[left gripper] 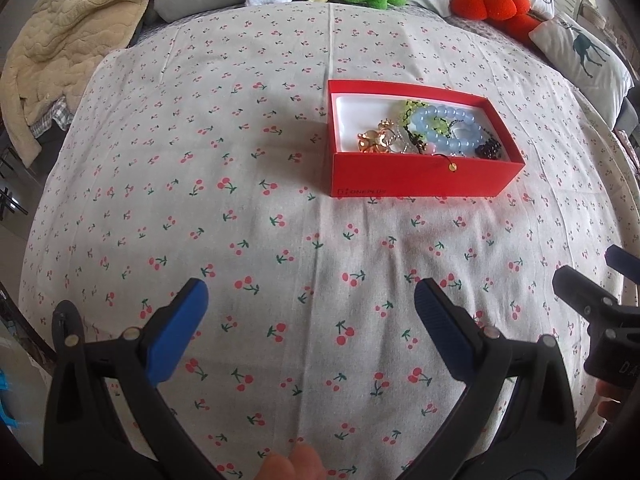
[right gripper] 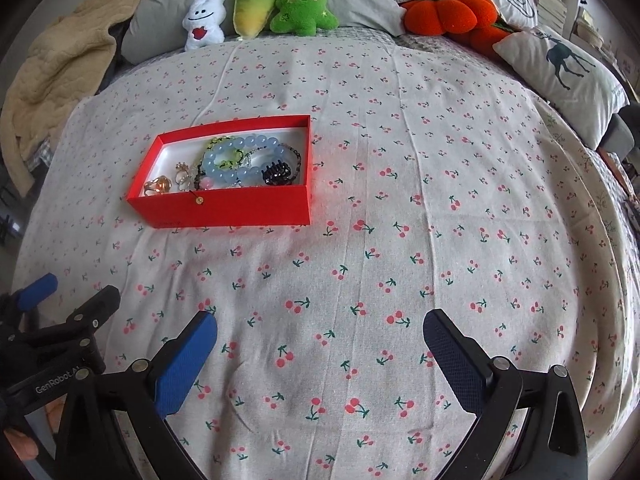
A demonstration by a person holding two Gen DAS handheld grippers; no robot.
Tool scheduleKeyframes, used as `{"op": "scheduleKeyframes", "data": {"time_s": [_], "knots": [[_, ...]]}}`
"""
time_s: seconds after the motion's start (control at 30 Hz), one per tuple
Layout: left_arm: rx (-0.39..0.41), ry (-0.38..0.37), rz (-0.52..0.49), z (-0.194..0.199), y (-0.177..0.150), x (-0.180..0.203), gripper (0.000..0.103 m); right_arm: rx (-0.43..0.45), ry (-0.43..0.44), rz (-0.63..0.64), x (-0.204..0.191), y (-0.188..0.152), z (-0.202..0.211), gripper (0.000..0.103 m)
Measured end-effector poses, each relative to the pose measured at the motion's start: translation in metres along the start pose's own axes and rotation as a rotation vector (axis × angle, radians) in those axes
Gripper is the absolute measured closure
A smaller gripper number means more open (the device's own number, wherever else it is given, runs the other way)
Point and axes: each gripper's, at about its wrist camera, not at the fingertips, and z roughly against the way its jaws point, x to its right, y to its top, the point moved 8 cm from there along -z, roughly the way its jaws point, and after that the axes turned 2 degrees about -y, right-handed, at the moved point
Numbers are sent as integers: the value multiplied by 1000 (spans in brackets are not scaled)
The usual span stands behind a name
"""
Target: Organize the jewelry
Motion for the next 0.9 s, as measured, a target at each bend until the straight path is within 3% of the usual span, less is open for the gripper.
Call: {"op": "scheduleKeyframes", "data": {"time_s": [0.9], "knots": [[5,13,1,4,2,-2,1,-20,-7,15,-10,-3,-9,0]]}}
